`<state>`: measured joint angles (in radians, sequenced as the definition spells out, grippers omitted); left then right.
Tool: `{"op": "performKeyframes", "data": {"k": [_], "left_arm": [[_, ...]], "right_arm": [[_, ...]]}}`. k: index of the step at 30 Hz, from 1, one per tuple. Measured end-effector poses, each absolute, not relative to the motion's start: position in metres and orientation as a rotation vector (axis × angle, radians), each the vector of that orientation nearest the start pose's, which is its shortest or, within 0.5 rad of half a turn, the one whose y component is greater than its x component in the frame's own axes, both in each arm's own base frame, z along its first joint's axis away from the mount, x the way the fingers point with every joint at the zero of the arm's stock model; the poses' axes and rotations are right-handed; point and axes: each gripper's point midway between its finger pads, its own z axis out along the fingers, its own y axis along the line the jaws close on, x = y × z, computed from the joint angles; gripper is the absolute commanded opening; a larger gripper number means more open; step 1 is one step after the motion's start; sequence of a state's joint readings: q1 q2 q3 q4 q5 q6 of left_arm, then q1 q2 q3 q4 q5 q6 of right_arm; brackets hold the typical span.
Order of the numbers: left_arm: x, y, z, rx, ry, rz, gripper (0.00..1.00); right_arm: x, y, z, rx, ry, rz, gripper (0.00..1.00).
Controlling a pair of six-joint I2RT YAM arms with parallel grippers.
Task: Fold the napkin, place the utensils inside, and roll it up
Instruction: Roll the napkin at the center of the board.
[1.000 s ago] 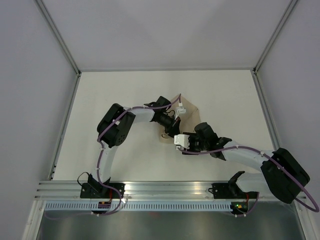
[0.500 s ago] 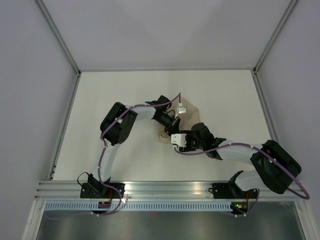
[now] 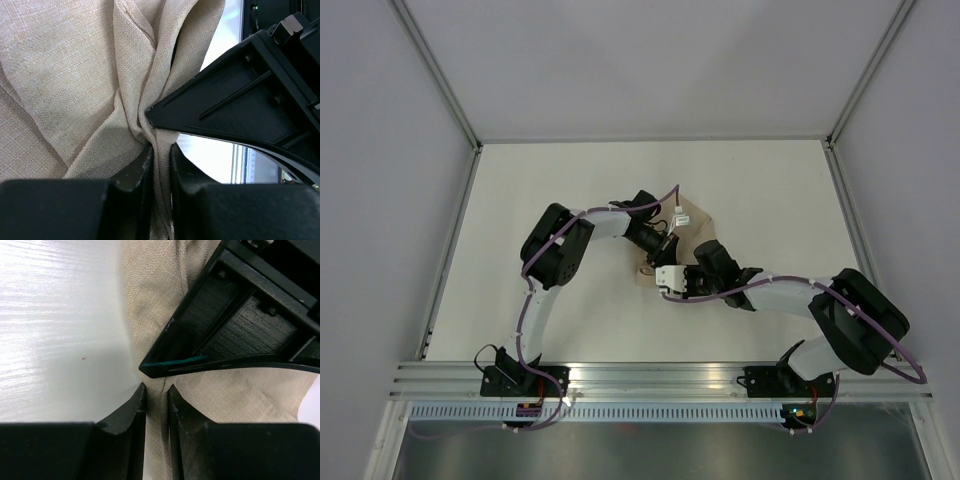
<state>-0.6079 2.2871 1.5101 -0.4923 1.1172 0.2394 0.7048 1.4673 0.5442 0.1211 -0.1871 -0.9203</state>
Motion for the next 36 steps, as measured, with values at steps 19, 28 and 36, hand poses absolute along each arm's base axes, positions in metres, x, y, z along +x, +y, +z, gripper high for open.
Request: {"op": "performKeyframes", "data": {"k": [19, 28, 36], "left_arm": [[0.325, -0.328, 0.062, 1.032, 2.139, -1.021, 0.50], [0.365, -0.268, 0.143, 0.613, 1.920, -0.583, 0.51], [0.332, -0.229, 0.179, 0.466, 1.683, -0.397, 0.54]], "right_arm": [[0.260, 0.222, 0.015, -1.865, 1.757, 0.416, 0.12], [0.263, 0.222, 0.016, -1.903, 1.922, 0.698, 0.11], [0.266, 0.222, 0.016, -1.889, 2.084, 0.927, 0.11]]}}
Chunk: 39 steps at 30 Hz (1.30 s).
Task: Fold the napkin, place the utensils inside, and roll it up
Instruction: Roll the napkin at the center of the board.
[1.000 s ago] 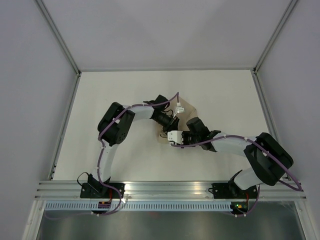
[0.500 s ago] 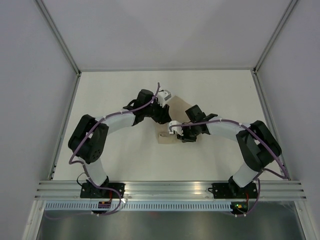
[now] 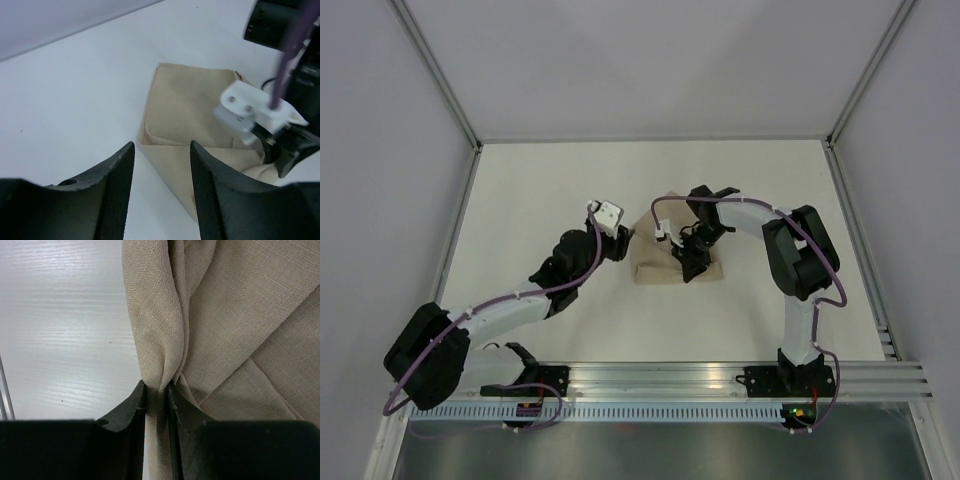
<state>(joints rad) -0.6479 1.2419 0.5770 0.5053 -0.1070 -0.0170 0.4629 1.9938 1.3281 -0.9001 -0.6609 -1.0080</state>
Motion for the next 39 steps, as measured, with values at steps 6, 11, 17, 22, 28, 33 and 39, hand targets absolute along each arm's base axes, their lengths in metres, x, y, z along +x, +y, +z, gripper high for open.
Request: {"op": "performKeyframes", "data": {"k": [6, 11, 17, 22, 28, 33, 39], "left_arm": [[0.282, -0.259, 0.167, 0.673, 1.524, -0.327, 0.57], [0.264, -0.273, 0.159, 0.807, 1.436, -0.280, 0.60], [0.247, -0.313, 0.127, 1.051, 1.414, -0.292, 0.63], [0.237, -0.344, 0.101, 1.220, 1.407, -0.299, 0.65], [0.229, -0.358, 0.072, 1.369, 1.417, -0.308, 0.66], [0.230, -0.366, 0.057, 1.441, 1.421, -0.299, 0.66], [0.233, -0.370, 0.038, 1.499, 1.427, -0.265, 0.66]], "right_arm": [[0.266, 0.222, 0.015, -1.840, 2.162, 1.041, 0.11], [0.265, 0.224, 0.015, -1.809, 2.208, 1.105, 0.11], [0.261, 0.225, 0.015, -1.777, 2.250, 1.171, 0.10], [0.260, 0.226, 0.015, -1.758, 2.275, 1.207, 0.11], [0.257, 0.226, 0.015, -1.731, 2.299, 1.253, 0.10], [0.257, 0.226, 0.015, -1.713, 2.314, 1.278, 0.10], [0.256, 0.226, 0.015, -1.703, 2.328, 1.298, 0.10]]}}
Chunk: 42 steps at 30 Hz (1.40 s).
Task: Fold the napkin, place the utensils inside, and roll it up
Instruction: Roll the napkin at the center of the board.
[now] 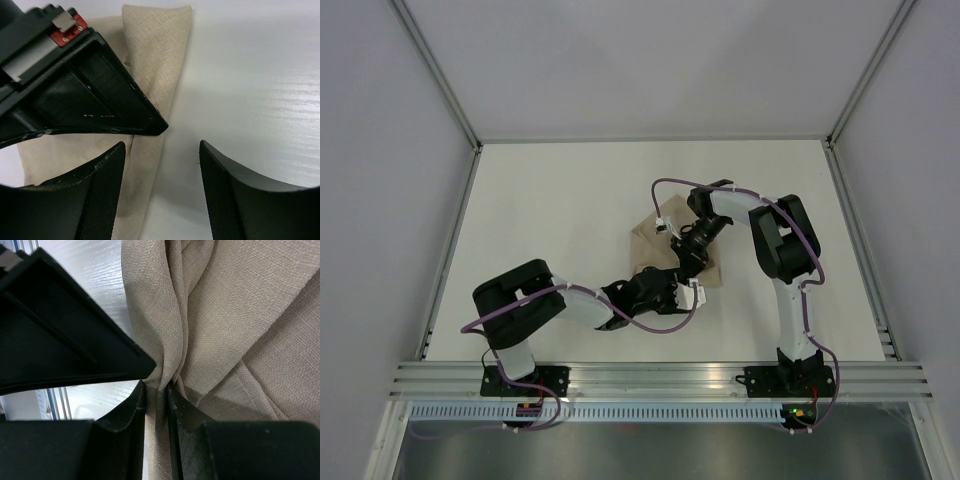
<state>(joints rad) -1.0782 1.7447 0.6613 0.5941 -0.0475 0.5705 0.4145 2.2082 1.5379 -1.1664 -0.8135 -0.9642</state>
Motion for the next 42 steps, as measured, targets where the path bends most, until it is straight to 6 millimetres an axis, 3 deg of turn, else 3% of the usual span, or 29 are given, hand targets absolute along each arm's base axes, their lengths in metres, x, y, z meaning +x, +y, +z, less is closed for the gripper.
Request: {"op": "performKeyframes", "data": {"k": [9, 15, 21, 24, 28, 34, 37, 42], "left_arm": [[0.250, -0.364, 0.031, 1.485, 1.446, -0.234, 0.60], [0.254, -0.367, 0.026, 1.506, 1.465, -0.253, 0.41], [0.250, -0.372, 0.021, 1.562, 1.481, -0.300, 0.16], [0.249, -0.375, 0.021, 1.584, 1.491, -0.323, 0.05], [0.248, -0.378, 0.021, 1.612, 1.516, -0.366, 0.02], [0.245, -0.383, 0.020, 1.620, 1.576, -0.497, 0.02], [0.244, -0.387, 0.020, 1.623, 1.617, -0.564, 0.02], [0.234, -0.387, 0.020, 1.606, 1.670, -0.706, 0.02]], "right_arm": [[0.254, 0.226, 0.015, -1.696, 2.343, 1.319, 0.09], [0.251, 0.226, 0.015, -1.681, 2.363, 1.352, 0.09], [0.250, 0.224, 0.015, -1.671, 2.382, 1.366, 0.09], [0.250, 0.222, 0.015, -1.666, 2.394, 1.366, 0.16], [0.250, 0.220, 0.016, -1.641, 2.419, 1.362, 0.45], [0.246, 0.214, 0.028, -1.568, 2.429, 1.260, 0.59], [0.266, 0.204, 0.032, -1.472, 2.409, 1.074, 0.62], [0.324, 0.169, 0.053, -1.182, 2.326, 0.774, 0.63]]}}
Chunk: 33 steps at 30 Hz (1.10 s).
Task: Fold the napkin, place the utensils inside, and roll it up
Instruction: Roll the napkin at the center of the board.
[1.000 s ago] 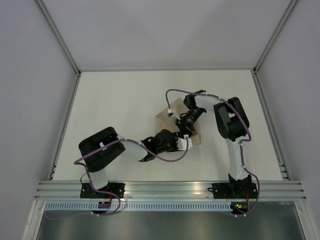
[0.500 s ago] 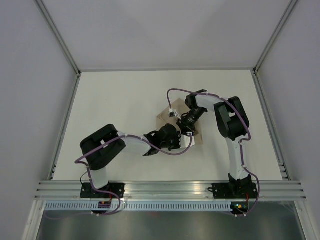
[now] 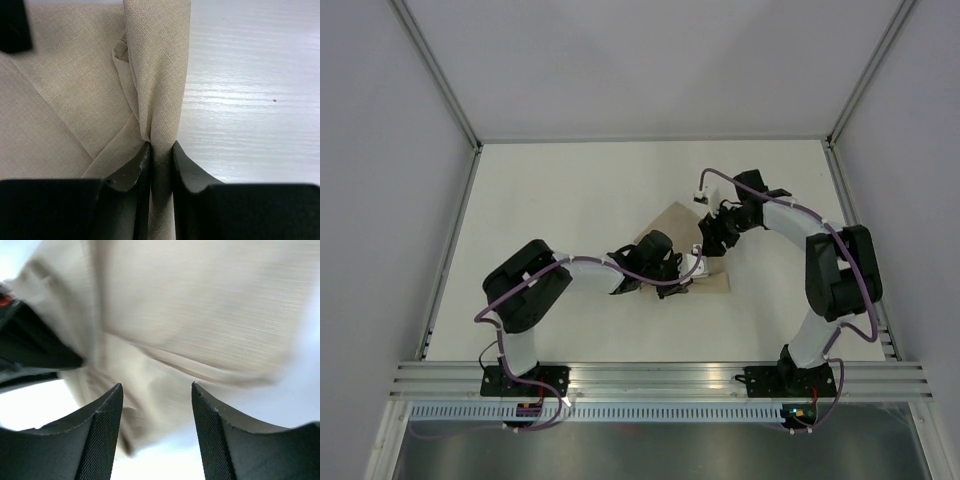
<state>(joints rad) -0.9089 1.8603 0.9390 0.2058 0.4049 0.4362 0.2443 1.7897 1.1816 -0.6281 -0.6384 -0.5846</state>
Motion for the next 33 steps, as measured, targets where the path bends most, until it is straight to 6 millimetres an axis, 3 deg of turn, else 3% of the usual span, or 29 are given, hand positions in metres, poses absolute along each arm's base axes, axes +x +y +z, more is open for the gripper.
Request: {"op": "performKeyframes", "data": {"k": [2, 5, 7, 11, 16, 23, 33], "left_arm": [[0.231, -0.385, 0.021, 1.591, 1.703, -0.777, 0.02], [0.227, -0.382, 0.021, 1.563, 1.756, -0.888, 0.02], [0.225, -0.381, 0.022, 1.536, 1.794, -0.967, 0.02], [0.223, -0.380, 0.021, 1.484, 1.868, -1.114, 0.02], [0.216, -0.377, 0.021, 1.426, 1.944, -1.290, 0.02], [0.211, -0.375, 0.020, 1.369, 2.002, -1.459, 0.02], [0.203, -0.375, 0.020, 1.348, 2.033, -1.548, 0.02]], "right_arm": [[0.341, 0.151, 0.067, -1.079, 2.275, 0.698, 0.62], [0.352, 0.127, 0.084, -0.997, 2.207, 0.603, 0.61], [0.346, 0.122, 0.091, -0.994, 2.151, 0.559, 0.62], [0.315, 0.124, 0.098, -1.064, 2.061, 0.526, 0.62], [0.278, 0.142, 0.095, -1.230, 1.935, 0.488, 0.62], [0.223, 0.186, 0.061, -1.535, 1.803, 0.499, 0.62], [0.210, 0.215, 0.045, -1.689, 1.713, 0.453, 0.58]]}}
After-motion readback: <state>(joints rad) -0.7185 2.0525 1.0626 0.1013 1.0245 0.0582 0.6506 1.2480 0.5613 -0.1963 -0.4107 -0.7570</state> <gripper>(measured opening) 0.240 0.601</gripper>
